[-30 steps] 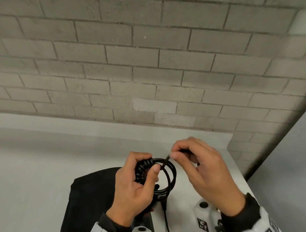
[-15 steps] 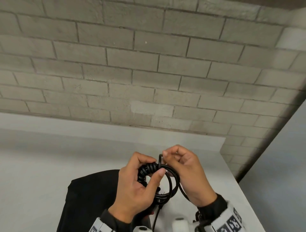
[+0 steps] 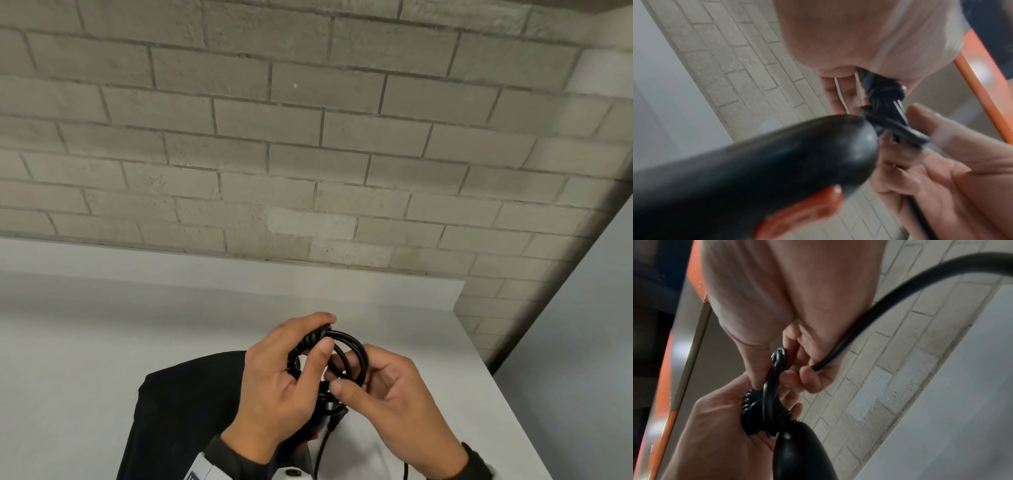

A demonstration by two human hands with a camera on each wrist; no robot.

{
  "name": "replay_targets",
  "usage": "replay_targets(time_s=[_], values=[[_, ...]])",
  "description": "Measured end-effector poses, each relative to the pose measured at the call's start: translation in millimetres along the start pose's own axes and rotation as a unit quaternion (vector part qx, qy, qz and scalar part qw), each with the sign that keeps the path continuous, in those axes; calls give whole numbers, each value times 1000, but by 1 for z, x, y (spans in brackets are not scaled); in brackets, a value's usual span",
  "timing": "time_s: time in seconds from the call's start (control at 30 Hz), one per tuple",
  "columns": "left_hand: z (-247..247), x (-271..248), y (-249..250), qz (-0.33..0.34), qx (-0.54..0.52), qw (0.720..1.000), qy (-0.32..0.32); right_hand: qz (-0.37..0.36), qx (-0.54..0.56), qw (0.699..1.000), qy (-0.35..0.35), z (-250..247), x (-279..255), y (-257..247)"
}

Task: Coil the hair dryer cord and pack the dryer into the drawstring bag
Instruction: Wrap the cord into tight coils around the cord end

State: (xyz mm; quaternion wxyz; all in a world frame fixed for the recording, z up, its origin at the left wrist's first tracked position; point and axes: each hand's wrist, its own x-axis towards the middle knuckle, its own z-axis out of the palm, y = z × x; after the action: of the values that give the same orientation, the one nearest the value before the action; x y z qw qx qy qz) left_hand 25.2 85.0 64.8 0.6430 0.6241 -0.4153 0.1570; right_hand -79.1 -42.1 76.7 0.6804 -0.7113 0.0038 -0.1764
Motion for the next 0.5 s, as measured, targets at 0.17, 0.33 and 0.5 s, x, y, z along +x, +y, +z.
replay_targets(time_s=[0.17,0.33,0.5], values=[[5,-2,0,-57,8,998,0,-10,-121,993,5,-5,4,-4],[7,-5,1,-99,3,994,46,-104,-278,940,171,9,-1,6],[15,-6,6,-111,5,991,79,-241,-468,813,250,24,-6,19]])
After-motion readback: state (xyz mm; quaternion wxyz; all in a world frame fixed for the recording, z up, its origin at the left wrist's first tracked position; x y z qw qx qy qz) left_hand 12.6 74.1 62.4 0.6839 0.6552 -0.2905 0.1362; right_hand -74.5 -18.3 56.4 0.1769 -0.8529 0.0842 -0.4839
